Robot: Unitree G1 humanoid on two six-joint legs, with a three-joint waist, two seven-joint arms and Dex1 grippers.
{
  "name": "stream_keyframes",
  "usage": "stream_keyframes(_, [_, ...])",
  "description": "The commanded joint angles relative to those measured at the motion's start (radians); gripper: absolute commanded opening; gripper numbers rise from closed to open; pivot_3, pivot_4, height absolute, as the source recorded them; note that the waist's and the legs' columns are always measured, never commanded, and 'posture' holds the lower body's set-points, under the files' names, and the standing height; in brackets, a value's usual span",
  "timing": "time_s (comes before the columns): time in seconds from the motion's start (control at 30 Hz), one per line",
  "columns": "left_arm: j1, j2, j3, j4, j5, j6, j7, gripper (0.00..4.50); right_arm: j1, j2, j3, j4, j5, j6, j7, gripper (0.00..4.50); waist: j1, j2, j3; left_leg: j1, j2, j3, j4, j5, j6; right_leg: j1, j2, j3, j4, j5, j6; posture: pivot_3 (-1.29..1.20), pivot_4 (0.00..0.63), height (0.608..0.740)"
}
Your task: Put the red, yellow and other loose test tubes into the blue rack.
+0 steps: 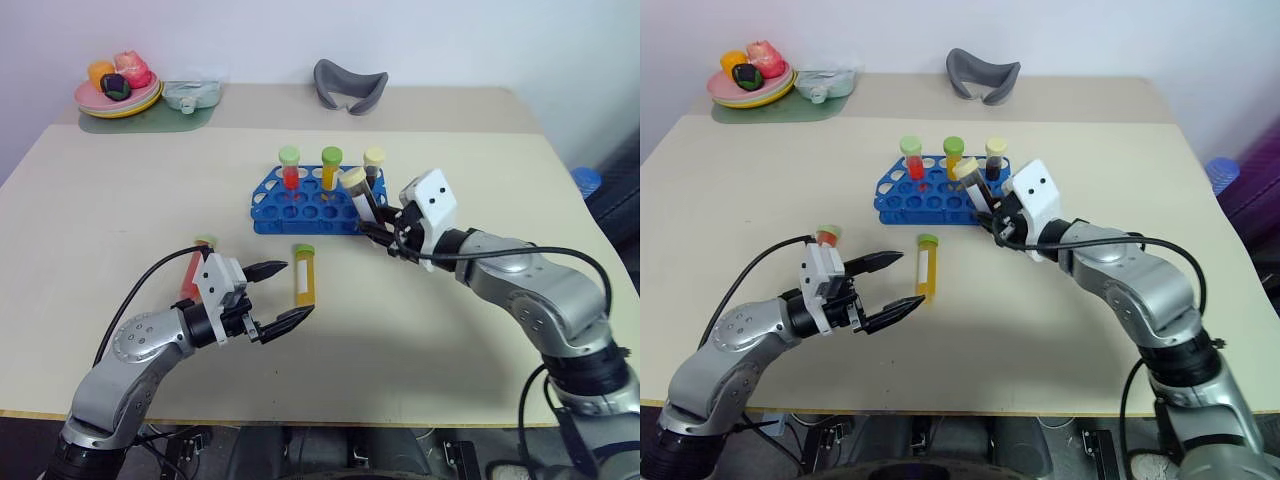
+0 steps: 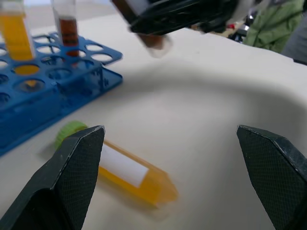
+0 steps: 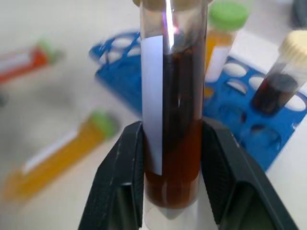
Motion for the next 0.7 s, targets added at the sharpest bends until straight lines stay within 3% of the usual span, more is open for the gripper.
stream_keyframes(0.03, [-0.046,-0.023,0.022,-0.014,-0.017,0.01,0.04,4.5,-0.042,0.152,-0.022,0.13,-0.171,-0.217,-0.12,1.44,-0.001,0.0,0.0,0.0,0.0,0.001,0.0,0.001,-0.002,-0.001,0.0,0.0,0.0,0.0,0.0,0.0,0.15,0.735])
stream_keyframes(0.1, [-0.068,-0.045,0.024,-0.027,-0.031,0.029,0.07,4.5,-0.037,0.258,-0.047,0.215,-0.23,-0.332,-0.18,1.44,-0.001,0.0,0.0,0.0,0.0,0.0,0.0,0.002,-0.003,-0.001,0.0,0.0,0.0,0.0,0.0,0.0,0.15,0.735])
stream_keyframes(0.27, [-0.087,-0.056,0.024,-0.042,-0.045,0.057,0.095,4.5,-0.034,0.375,-0.035,0.341,-0.339,-0.537,-0.167,1.44,-0.004,0.001,0.0,-0.001,0.0,0.001,-0.001,0.002,-0.003,-0.002,0.0,0.0,0.0,0.0,0.0,0.0,0.15,0.735])
stream_keyframes(0.7, [-0.116,-0.089,0.075,-0.034,-0.062,0.052,0.17,4.5,0.039,0.465,-0.048,0.47,-0.442,-0.739,-0.104,1.44,-0.02,0.001,0.0,0.0,0.0,0.001,-0.001,0.002,-0.004,-0.002,0.0,0.0,0.002,0.0,0.0,0.0,0.15,0.735])
